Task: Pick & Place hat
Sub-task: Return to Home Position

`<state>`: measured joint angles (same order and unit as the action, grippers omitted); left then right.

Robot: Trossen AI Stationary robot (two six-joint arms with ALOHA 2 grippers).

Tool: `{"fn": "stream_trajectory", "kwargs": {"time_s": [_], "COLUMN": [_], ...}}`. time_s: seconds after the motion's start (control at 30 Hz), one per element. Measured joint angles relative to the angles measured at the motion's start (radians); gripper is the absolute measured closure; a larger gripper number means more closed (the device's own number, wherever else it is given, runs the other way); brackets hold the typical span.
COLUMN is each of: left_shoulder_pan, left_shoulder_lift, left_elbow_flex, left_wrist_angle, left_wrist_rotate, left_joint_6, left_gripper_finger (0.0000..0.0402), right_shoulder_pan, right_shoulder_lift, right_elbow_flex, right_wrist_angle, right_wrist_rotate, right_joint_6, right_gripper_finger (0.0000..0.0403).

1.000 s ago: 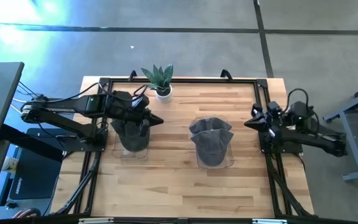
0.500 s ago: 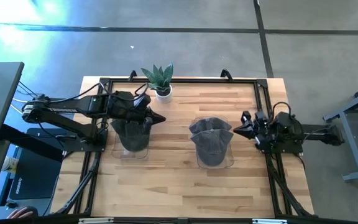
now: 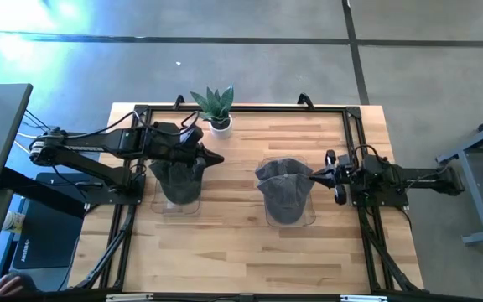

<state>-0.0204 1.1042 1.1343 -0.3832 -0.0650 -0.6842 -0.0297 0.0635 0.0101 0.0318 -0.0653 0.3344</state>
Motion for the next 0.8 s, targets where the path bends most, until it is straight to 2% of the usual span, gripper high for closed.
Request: {"fn": "stream_trajectory", "kwargs": {"time_s": [0.2,0.33,0.43,0.6,0.67,0.8], "left_shoulder_pan": [-0.037,-0.094,-0.143,-0.163,-0.162,-0.163], "left_shoulder_lift": [-0.002,-0.004,-0.058,-0.265,-0.369,-0.603], "left_elbow_flex": [0.000,-0.003,-0.063,-0.285,-0.385,-0.565], "left_wrist_angle": [0.000,-0.019,-0.017,0.059,0.140,0.165], "left_wrist_rotate": [-0.007,-0.056,-0.110,-0.119,-0.114,-0.113], "left_joint_6": [0.079,0.149,0.191,0.176,0.184,0.213], "left_gripper_finger": [0.0394,0.0394,0.0394,0.0400,0.0400,0.0401], "right_shoulder_pan": [-0.004,-0.004,-0.004,-0.004,-0.004,-0.004], "right_shoulder_lift": [0.000,0.000,0.000,0.000,0.001,0.002], "right_elbow_flex": [0.000,0.000,0.000,0.000,0.000,-0.001], "right_wrist_angle": [-0.002,-0.002,-0.003,-0.003,-0.004,-0.004], "right_wrist_rotate": [0.004,0.004,0.004,0.004,0.004,0.003], "right_joint_6": [-0.005,-0.068,-0.115,-0.144,-0.136,-0.134], "right_gripper_finger": [0.0398,0.0387,0.0381,0.0378,0.0379,0.0383]}}
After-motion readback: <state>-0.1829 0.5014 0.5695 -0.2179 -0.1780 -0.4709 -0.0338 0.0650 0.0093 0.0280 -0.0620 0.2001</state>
